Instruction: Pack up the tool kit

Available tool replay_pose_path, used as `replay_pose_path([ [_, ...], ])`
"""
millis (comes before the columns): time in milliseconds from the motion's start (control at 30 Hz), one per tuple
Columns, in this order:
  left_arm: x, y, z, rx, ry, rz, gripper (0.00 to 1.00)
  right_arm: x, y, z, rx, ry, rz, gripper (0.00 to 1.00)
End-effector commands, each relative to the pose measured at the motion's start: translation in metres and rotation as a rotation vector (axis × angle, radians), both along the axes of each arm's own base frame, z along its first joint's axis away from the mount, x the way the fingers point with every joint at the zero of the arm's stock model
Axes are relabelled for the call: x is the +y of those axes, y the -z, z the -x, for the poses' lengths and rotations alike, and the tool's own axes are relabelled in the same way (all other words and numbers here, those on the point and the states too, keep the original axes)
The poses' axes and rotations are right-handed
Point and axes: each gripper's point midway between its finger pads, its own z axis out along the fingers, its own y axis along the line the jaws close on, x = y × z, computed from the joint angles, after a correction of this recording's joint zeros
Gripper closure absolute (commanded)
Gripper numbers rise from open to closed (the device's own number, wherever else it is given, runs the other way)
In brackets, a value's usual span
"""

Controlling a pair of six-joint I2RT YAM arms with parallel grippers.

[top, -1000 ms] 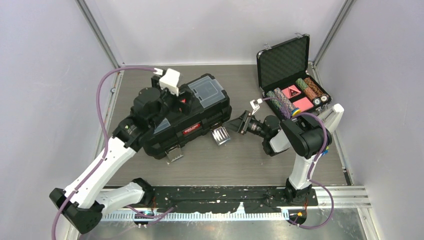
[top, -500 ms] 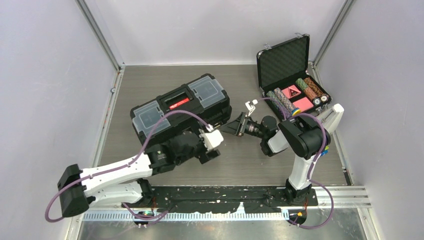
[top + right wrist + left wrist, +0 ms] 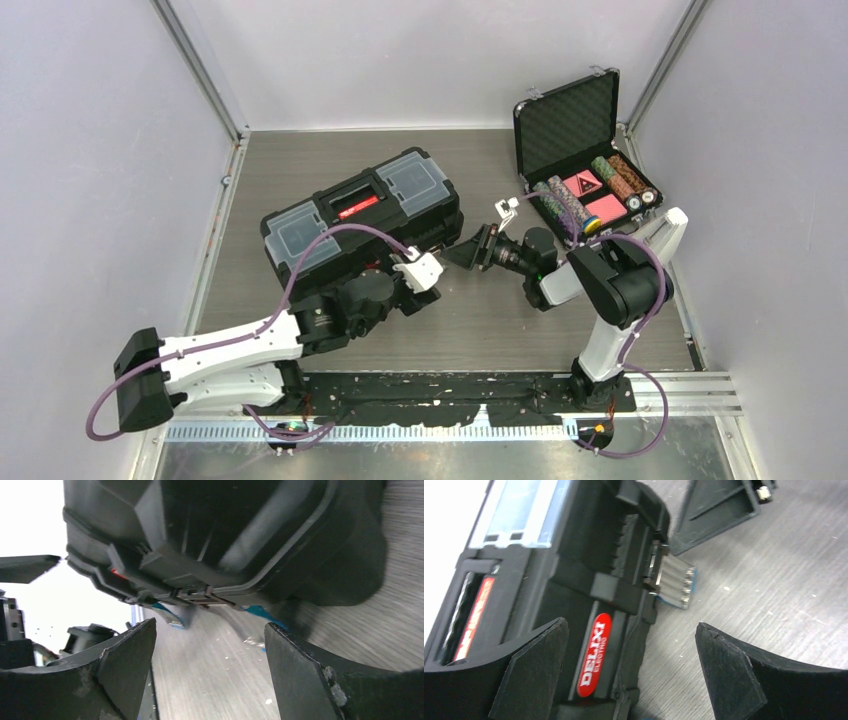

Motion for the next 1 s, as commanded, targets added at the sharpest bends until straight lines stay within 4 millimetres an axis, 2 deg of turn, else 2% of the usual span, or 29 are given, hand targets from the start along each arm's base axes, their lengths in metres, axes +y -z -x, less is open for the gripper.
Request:
replay_pose_path([
  [0, 0.029, -0.025, -0.017, -0.042, -0.169, 0.09, 0.0, -0.009, 0.006, -0.02, -0.109, 0.091, 0.078, 0.14],
  [133, 0.051, -0.034, -0.023, -0.017, -0.238, 0.156, 0.0, -0.004, 0.012, -0.027, -0.15, 0.082, 0.09, 0.13],
  [267, 0.066, -0.04, -0.028, 0.0, -0.272, 0.216, 0.0, 0.01, 0.007, -0.022, -0.188, 0.019, 0.013, 0.13],
  [467, 0.08, -0.031, -0.033, 0.046, -0.321, 0.239, 0.0, 0.026, 0.013, -0.016, -0.208, -0.066, -0.013, 0.13],
  [667, 0.073, -0.024, -0.033, 0.081, -0.301, 0.251, 0.0, 0.036, 0.016, -0.003, -0.199, -0.141, -0.04, 0.16],
  [967, 0.045, -0.026, -0.025, 0.088, -0.135, 0.26, 0.0, 0.03, -0.006, 0.019, -0.125, -0.171, -0.086, 0.23],
])
